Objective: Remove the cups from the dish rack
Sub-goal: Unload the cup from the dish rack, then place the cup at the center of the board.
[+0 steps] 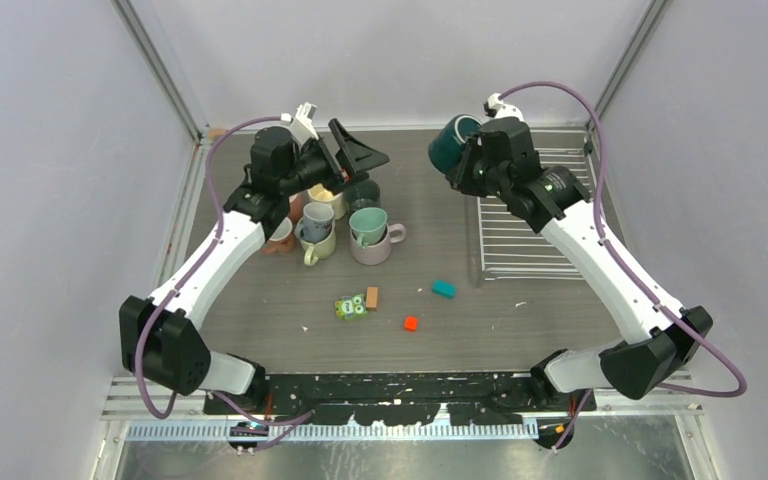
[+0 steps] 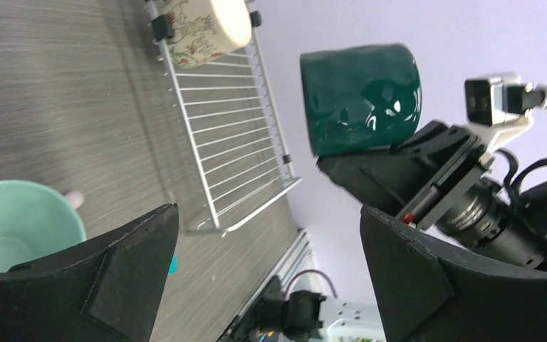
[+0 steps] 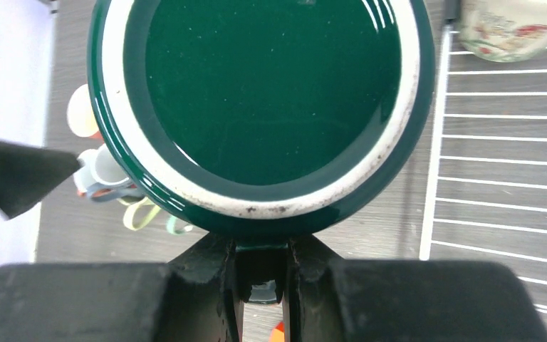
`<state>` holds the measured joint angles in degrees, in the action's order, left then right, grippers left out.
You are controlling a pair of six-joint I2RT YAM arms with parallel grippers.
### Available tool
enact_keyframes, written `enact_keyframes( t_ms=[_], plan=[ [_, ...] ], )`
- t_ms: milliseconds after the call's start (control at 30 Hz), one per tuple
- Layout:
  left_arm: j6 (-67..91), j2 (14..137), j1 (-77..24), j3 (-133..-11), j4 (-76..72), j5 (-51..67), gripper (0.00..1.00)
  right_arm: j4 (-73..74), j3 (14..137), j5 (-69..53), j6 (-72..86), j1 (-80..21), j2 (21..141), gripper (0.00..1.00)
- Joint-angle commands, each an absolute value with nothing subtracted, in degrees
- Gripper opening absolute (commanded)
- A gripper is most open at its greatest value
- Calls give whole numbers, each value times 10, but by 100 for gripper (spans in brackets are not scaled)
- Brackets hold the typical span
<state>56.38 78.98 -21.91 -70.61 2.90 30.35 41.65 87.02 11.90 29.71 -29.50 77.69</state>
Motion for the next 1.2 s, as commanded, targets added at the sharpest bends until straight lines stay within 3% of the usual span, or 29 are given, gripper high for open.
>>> enact_keyframes(
  t_ms=[0, 367, 600, 833, 1167],
  plan=[
    [642, 811, -209, -700, -95, 328, 100, 319, 920, 65, 337, -312, 787, 1],
    [785, 863, -196, -704, -294, 362, 98, 266, 951, -71, 396, -320, 824, 1],
    [873, 882, -192, -703, -389, 374, 87, 205, 941, -146, 432, -321, 833, 1],
    [945, 884, -192, -699, -472, 381, 69, 130, 916, -240, 487, -304, 844, 1],
    [973, 874, -192, -704, -491, 390, 53, 21, 878, -351, 563, -286, 864, 1]
  ],
)
